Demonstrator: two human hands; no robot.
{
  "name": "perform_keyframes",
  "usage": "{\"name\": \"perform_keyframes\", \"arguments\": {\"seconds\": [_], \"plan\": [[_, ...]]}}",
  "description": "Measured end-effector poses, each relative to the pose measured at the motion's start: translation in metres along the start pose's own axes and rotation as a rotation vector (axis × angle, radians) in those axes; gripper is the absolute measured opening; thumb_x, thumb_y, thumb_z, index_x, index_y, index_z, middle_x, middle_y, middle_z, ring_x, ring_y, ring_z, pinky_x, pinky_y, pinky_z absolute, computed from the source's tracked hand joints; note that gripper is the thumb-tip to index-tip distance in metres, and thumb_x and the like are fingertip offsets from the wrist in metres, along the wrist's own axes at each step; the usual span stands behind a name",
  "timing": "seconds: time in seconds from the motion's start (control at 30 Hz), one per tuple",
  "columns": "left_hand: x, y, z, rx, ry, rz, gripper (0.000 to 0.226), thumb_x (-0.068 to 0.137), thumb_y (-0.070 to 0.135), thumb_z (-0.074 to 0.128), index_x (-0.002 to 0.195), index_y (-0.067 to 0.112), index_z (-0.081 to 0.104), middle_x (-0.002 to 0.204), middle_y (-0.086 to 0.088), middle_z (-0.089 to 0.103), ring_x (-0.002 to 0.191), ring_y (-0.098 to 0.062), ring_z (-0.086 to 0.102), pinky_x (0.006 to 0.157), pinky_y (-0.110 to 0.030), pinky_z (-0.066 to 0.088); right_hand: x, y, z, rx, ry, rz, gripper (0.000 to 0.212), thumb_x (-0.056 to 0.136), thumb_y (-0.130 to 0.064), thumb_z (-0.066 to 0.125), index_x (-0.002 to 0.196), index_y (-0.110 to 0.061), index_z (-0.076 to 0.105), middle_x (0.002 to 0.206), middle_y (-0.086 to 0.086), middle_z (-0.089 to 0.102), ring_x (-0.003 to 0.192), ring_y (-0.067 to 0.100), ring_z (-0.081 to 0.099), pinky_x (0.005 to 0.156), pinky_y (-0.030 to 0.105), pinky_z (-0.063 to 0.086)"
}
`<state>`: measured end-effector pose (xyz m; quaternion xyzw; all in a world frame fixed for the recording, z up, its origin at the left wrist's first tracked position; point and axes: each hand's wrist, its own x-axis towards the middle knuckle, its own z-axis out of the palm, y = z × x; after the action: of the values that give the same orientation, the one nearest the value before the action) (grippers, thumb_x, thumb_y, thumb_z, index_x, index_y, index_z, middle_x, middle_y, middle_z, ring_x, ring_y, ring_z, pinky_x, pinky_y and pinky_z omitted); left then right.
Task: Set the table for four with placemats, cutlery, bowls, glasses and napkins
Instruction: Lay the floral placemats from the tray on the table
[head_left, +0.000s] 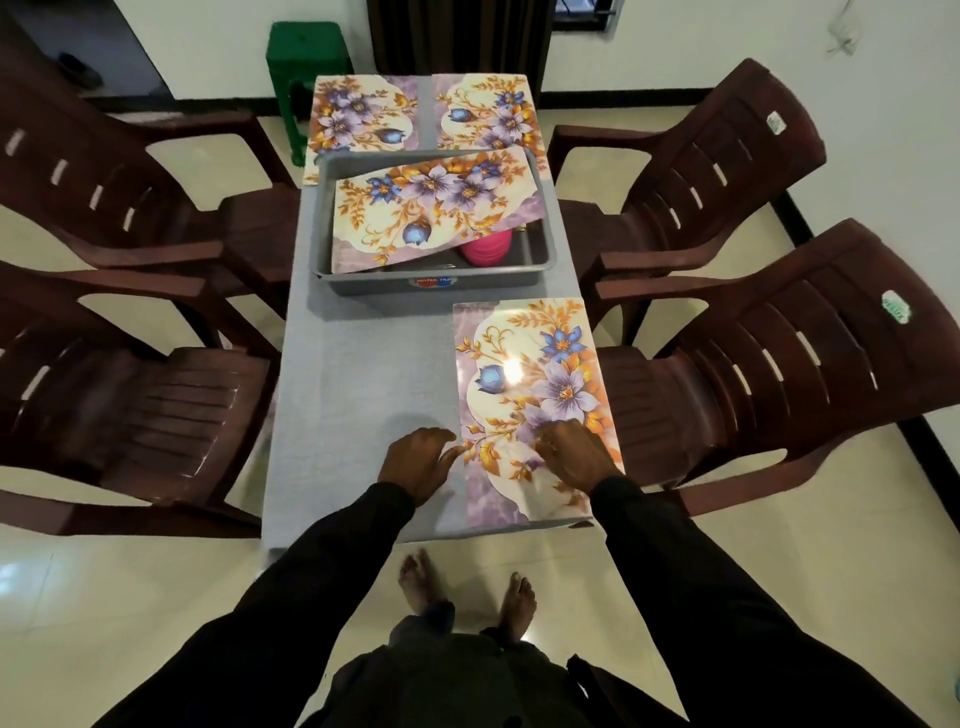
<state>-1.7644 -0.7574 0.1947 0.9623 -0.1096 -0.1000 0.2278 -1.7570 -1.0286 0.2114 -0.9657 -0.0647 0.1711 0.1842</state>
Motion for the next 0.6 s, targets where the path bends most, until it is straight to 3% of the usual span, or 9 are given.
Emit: {"name": "perform_keyframes", "arguments": {"seconds": [0.23,0.33,0.6], "plan": [[0.038,-0.059,-0.065,0.021,0.054,-0.072,0.037,0.102,0.048,0.052,0.118,0.021,0.071,0.120,0.002,0.072,0.112,-0.024,0.065,0.087,-0.034,0.048,0.060,-0.043,-0.021,0.075,0.143,-0.038,0.027,0.097,-0.019,0.057,0.118,-0.014,0.072,0.114,0.011,0.073,0.106,0.032,0.067,0.087,0.043,0.056],[0.050,-0.082,-0.088,0.036,0.086,-0.093,0.037,0.102,0.050,0.050,0.113,0.021,0.072,0.116,0.003,0.073,0.106,-0.024,0.067,0.083,-0.035,0.049,0.082,-0.055,-0.031,0.125,0.209,-0.044,0.026,0.099,-0.024,0.053,0.111,-0.014,0.073,0.111,0.010,0.074,0.102,0.032,0.067,0.083,0.043,0.056],[0.114,-0.116,-0.137,-0.030,0.209,-0.180,0.033,0.099,0.047,0.058,0.104,0.019,0.075,0.109,0.003,0.075,0.095,-0.022,0.068,0.077,-0.032,0.051,0.159,-0.067,-0.070,0.202,0.225,0.039,0.020,0.091,-0.016,0.060,0.101,-0.019,0.078,0.102,0.006,0.077,0.095,0.028,0.070,0.080,0.041,0.058]]}}
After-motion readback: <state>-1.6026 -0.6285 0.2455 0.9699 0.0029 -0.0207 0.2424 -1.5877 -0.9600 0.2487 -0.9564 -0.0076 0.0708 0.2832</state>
